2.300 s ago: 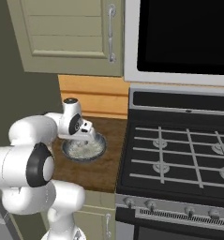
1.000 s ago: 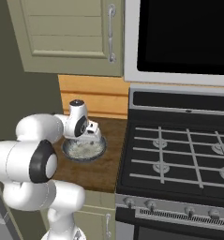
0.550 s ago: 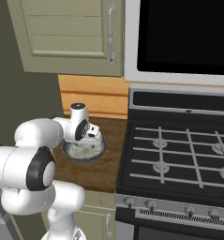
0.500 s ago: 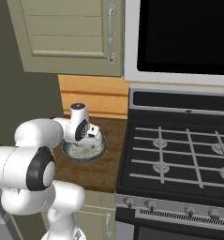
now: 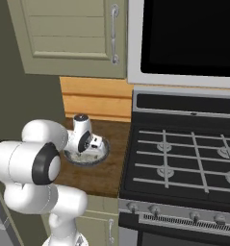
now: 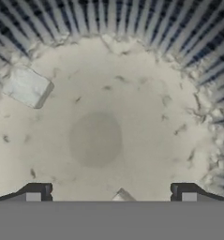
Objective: Grab a lemon wedge from the fridge and one ice cube from the ice bowl, and put them in the glass of lemonade.
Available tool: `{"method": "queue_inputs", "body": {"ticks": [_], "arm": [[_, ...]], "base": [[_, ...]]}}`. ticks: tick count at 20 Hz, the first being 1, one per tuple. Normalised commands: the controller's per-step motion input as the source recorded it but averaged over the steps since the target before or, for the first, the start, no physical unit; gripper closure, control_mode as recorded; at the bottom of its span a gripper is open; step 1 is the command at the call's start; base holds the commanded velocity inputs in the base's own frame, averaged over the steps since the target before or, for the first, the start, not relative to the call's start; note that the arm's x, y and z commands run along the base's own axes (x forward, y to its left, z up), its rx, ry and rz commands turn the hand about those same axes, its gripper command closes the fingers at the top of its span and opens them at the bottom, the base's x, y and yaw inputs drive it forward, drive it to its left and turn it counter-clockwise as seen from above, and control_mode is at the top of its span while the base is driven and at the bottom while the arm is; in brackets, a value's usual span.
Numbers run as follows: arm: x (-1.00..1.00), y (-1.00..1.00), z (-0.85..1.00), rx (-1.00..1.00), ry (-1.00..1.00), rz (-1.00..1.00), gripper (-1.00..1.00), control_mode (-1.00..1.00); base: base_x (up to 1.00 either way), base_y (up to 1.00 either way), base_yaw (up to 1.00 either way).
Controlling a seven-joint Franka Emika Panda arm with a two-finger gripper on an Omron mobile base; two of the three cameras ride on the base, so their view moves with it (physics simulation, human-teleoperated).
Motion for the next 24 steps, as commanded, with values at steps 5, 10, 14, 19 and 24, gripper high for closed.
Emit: {"method": "queue_inputs", "body": {"ticks": [5,10,14,19,24], "arm": [[-0.05,0.0,-0.1,0.0,0.0,0.0,-1.0,-1.0],[-0.17,-0.01,-0.01,0.0,0.0,0.0,-1.0,-1.0],[-0.06,-0.01,0.0,0.01,-0.04,0.0,-1.0,-1.0],[-0.08,-0.09,-0.01,0.01,-0.01,0.0,-1.0,-1.0],[-0.18,-0.1,0.0,0.02,0.0,-0.01,-1.0,-1.0]], "base": [[0.0,0.0,0.0],[0.0,0.0,0.0],[0.0,0.0,0.0],[0.0,0.0,0.0],[0.0,0.0,0.0]]}}
